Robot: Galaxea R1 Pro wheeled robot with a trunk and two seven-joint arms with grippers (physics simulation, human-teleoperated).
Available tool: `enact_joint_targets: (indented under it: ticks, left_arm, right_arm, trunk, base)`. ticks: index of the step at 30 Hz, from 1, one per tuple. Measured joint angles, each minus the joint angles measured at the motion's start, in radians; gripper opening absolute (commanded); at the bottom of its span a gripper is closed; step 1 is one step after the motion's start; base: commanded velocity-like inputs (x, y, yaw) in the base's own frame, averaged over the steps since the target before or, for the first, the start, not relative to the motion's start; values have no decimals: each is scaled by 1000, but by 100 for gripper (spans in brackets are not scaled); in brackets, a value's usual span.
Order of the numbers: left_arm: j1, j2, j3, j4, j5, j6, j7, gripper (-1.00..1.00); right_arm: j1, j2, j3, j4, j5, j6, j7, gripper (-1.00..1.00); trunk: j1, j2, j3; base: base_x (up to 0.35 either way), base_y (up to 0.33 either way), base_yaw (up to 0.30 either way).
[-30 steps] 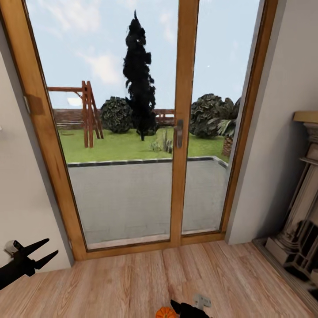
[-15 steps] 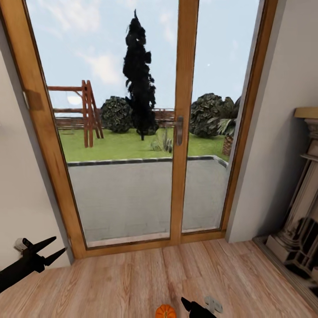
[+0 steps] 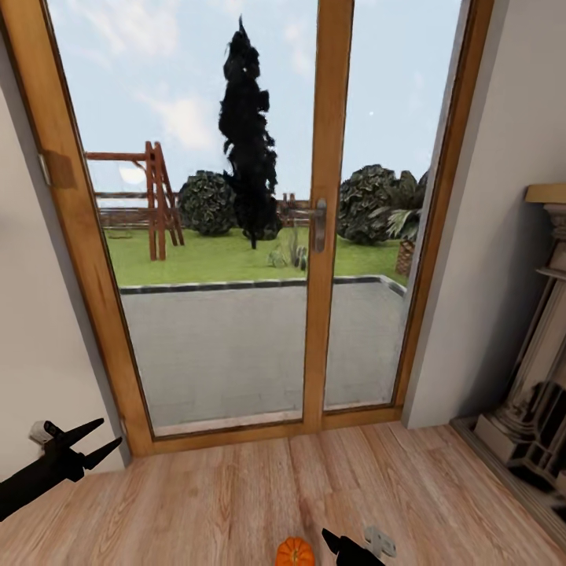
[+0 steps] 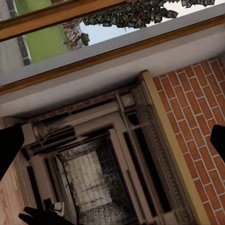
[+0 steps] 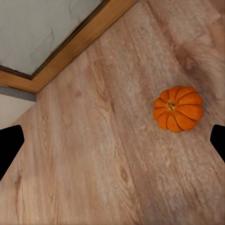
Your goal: Place each of the two pumpkins and all three candles from the living room inside a cabinet in the living room (use any cabinet), then make sure every cabinet is closed, and position the cauldron so it is next to a table in the living room.
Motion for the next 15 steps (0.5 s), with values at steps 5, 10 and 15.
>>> enact_joint_targets:
  ticks: [5,10,15]
  left_arm:
    - [0,0,0,0,0,0,0,100]
    - [0,0,1,-1,1,0,0,100]
    - [0,0,0,-2,1,0,0,100]
  right_arm:
    - [0,-1,1,-1,-1,0,0,100]
    - [1,1,0,-1,3,0,0,100]
    - [1,2,0,-1,0,-2,-2,100]
  trunk:
    - [19,-35,-16]
    - [38,-70,-31]
    - [58,-105,-47]
  base:
    - [0,0,0]
    - [0,0,0]
    - [0,0,0]
